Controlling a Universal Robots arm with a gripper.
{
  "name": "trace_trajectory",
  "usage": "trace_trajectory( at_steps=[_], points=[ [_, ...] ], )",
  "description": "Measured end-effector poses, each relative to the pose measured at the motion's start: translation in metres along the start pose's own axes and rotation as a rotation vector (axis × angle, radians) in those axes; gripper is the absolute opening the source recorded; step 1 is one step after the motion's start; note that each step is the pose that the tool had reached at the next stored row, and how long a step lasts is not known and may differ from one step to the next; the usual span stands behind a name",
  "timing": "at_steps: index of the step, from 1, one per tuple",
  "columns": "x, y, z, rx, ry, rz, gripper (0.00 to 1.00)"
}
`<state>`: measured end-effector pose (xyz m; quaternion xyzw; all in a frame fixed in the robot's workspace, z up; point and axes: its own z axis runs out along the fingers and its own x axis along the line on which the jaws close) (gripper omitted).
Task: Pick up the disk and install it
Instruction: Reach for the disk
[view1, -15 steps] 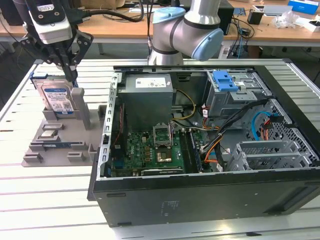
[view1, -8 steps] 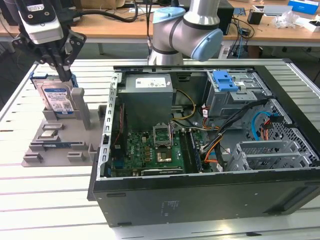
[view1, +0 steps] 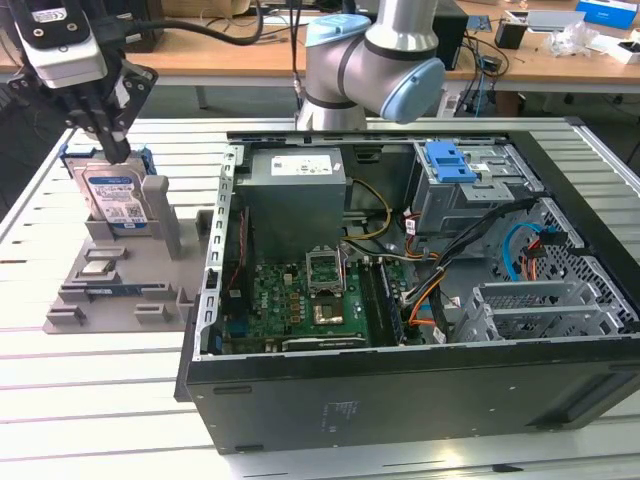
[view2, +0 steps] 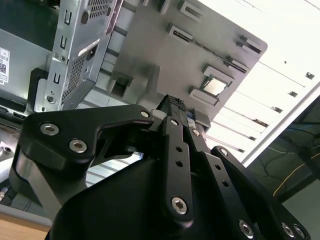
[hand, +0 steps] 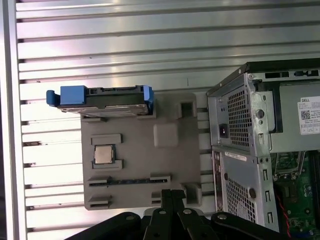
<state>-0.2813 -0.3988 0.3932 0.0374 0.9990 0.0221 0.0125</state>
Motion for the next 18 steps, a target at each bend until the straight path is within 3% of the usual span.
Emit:
trace_trajectory(
  at_steps=[11, 17, 18],
  points=[
    [0.0175, -0.0008, -0.0004, 0.0, 0.0, 0.0, 0.11],
    [0.0274, 0.0032, -0.0003, 0.0003, -0.0001, 0.0, 0.11],
    [0.0321, 0.0058, -0.0002, 0.0006, -0.0001, 0.0, 0.11]
  ],
)
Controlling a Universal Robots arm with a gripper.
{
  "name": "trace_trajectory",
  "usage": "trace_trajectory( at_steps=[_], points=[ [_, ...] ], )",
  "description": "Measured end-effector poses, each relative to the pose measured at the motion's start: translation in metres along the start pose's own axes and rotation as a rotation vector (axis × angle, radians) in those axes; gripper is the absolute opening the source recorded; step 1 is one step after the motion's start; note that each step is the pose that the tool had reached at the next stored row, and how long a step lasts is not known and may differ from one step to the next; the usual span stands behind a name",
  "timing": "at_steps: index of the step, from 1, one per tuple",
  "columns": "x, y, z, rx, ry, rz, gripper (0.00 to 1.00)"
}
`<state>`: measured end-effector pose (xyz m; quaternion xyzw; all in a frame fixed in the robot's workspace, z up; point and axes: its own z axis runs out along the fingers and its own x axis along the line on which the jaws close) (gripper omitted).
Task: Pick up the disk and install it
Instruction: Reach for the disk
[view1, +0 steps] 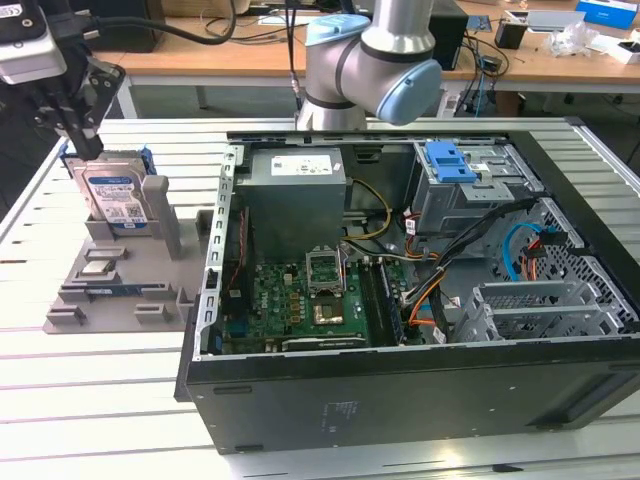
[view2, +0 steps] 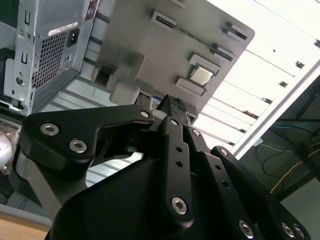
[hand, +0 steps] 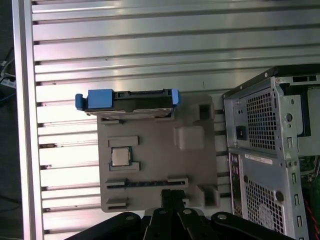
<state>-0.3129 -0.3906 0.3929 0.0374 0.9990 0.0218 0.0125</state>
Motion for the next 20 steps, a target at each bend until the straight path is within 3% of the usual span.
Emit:
trace_trajectory(
  at_steps=[12, 18, 20],
  points=[
    [0.0275, 0.0067, 0.0001, 0.0005, 0.0, 0.0, 0.11],
    [0.051, 0.008, -0.0001, 0.0005, 0.0001, 0.0, 0.11],
    [0.0556, 0.008, -0.0002, 0.0005, 0.0, 0.0, 0.11]
  ],
)
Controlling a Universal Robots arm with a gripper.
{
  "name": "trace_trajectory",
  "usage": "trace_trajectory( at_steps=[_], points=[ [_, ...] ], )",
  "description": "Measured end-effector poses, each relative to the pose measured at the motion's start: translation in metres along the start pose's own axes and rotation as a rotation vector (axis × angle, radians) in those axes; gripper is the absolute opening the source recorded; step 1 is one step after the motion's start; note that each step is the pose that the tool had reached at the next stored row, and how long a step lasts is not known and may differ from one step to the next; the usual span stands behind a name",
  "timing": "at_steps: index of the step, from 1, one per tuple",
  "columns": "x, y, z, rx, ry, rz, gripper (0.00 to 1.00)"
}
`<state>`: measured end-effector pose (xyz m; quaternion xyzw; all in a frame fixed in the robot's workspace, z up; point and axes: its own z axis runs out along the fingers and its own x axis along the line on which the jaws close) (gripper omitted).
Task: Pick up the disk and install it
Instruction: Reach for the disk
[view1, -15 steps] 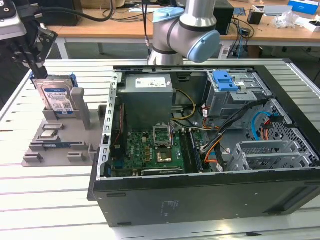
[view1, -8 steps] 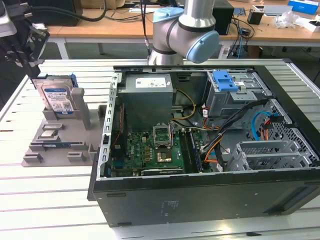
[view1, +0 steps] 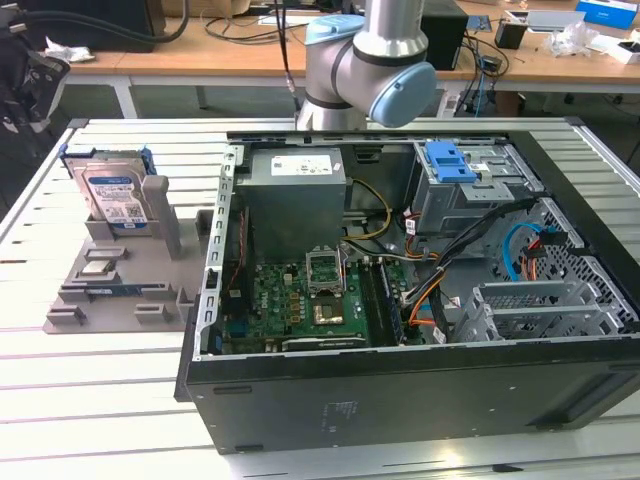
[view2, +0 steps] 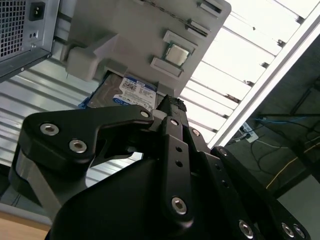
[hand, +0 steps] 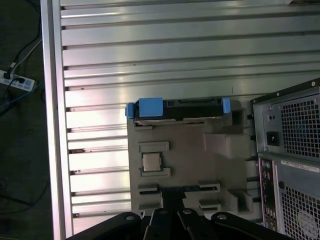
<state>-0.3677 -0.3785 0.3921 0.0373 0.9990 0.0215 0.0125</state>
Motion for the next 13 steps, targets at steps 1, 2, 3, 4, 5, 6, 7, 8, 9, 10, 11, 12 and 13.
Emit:
trace_trajectory(
  at_steps=[1, 2, 3, 4, 5, 6, 7, 8, 9, 10, 11, 12, 13],
  points=[
    [0.003, 0.0001, 0.0, 0.0, 0.0, 0.0, 0.11],
    [0.0048, 0.0, -0.0001, 0.0, 0.0, 0.0, 0.11],
    [0.0082, 0.0, -0.0002, 0.0, 0.0001, 0.0, 0.11],
    [0.0107, 0.0001, -0.0002, 0.0, 0.0001, 0.0, 0.11],
    [0.0131, 0.0001, -0.0002, 0.0, 0.0001, 0.0, 0.11],
    [0.0158, 0.0002, -0.0003, 0.0, 0.0001, 0.0, 0.11],
    [0.0179, 0.0003, -0.0003, 0.0, 0.0, 0.0, 0.11],
    [0.0215, 0.0003, -0.0003, 0.0, 0.0, 0.0, 0.11],
    [0.0262, 0.0004, -0.0003, 0.0, 0.0, 0.0, 0.11],
    [0.0282, 0.0005, -0.0004, 0.0, 0.0, 0.0, 0.11],
    [0.0303, 0.0006, -0.0005, 0.0001, 0.0001, 0.0, 0.11],
    [0.033, 0.0009, -0.0005, 0.0, 0.0001, 0.0, 0.11],
    [0.0344, 0.0017, -0.0003, -0.0001, -0.0001, 0.0, 0.11]
  ],
)
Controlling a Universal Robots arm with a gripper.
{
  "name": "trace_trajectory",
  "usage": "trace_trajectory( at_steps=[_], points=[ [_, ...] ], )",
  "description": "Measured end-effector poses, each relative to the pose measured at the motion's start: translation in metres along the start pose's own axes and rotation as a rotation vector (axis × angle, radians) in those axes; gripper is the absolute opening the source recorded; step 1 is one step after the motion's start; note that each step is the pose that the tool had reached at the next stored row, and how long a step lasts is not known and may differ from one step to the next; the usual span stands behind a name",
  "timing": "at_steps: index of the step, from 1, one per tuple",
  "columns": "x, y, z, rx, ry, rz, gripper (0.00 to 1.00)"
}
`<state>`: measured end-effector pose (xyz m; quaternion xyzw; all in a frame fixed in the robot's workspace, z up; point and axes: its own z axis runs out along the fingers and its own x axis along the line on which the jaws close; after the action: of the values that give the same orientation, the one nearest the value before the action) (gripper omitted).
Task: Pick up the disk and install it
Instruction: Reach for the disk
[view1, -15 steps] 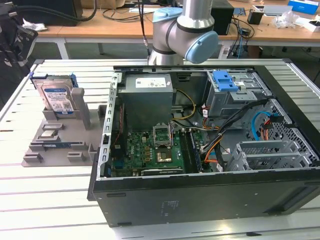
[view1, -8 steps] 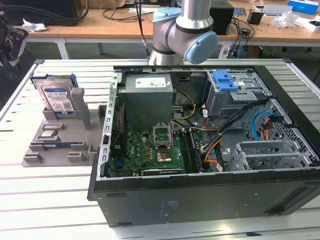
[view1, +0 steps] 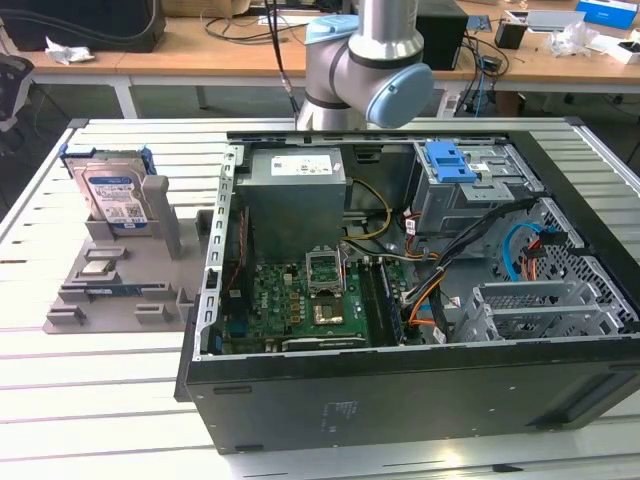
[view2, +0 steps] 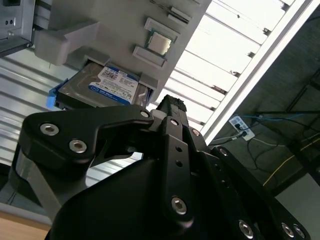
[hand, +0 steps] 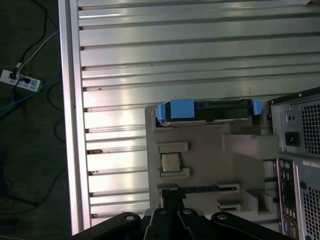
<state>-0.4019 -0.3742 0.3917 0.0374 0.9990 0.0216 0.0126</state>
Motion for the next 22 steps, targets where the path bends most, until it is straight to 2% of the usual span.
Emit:
trace_trajectory(
  at_steps=[3, 4, 7, 9, 13, 16, 22],
  points=[
    [0.0049, 0.0046, 0.0003, 0.0003, 0.0001, 0.0, 0.11],
    [0.0066, 0.0088, 0.0008, 0.0004, 0.0001, 0.0, 0.11],
    [0.0066, 0.0177, 0.002, 0.0027, -0.0001, 0.0, 0.11],
    [0.0043, 0.0216, 0.0027, 0.0049, -0.0001, 0.0, 0.11],
    [-0.0102, 0.0263, 0.0046, 0.0089, 0.0004, 0.0, 0.11],
    [-0.0171, 0.0273, 0.005, 0.01, 0.0007, 0.0, 0.11],
    [-0.0178, 0.0273, 0.005, 0.01, 0.0008, 0.0, 0.11]
  ],
)
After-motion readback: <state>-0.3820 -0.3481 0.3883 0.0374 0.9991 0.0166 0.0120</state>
